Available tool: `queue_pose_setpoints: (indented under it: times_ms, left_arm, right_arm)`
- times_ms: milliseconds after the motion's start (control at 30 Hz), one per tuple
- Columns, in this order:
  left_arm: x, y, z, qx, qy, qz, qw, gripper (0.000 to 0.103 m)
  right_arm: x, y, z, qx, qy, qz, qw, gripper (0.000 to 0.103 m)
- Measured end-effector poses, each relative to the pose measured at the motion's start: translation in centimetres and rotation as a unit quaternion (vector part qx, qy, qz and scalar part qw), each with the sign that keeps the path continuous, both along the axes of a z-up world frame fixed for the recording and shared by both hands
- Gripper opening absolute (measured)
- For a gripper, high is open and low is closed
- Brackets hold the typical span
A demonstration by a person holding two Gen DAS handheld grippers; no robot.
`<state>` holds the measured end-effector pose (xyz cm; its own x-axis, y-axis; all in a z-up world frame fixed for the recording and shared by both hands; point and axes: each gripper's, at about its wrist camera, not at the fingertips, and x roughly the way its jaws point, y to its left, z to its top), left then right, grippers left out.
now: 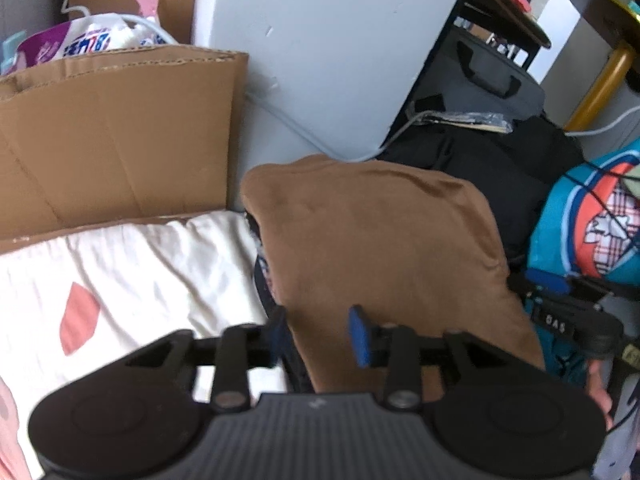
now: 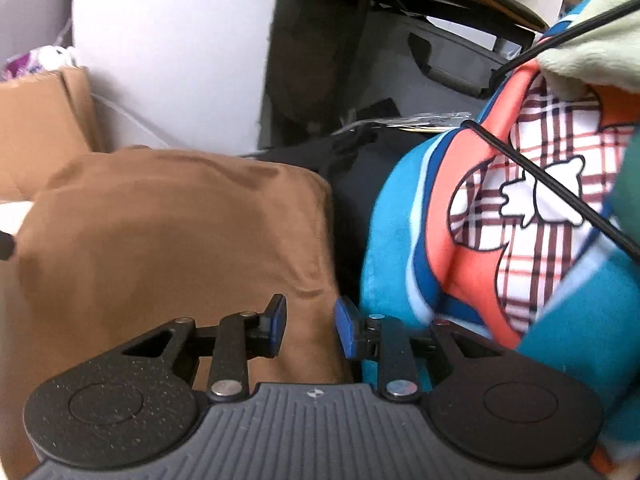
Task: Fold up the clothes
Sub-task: 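Lower the shirt onto the clothes pile and open both grippers, then pull both open grippers back from the placed brown shirt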
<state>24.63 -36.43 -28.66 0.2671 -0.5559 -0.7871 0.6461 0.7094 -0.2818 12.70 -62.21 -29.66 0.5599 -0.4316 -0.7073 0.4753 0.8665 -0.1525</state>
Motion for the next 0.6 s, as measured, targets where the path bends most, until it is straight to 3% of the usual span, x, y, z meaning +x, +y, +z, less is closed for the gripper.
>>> queue_pose_setpoints:
  times_ms: [33, 600]
  left_arm:
    - [-0.2, 0.2, -0.1, -0.006, 0.006, 0.002, 1.0, 0.056]
    - [-4.2, 1.1, -4.3, 0.002, 0.066, 0.002, 0.9978, 0.055]
  right_arm:
    - [-0.2, 0.2, 0.1, 0.004, -0.003, 0.003, 1.0, 0.033]
    - [-2.1, 1.4, -3.2, 0.048, 0.009, 0.0, 0.999, 0.036]
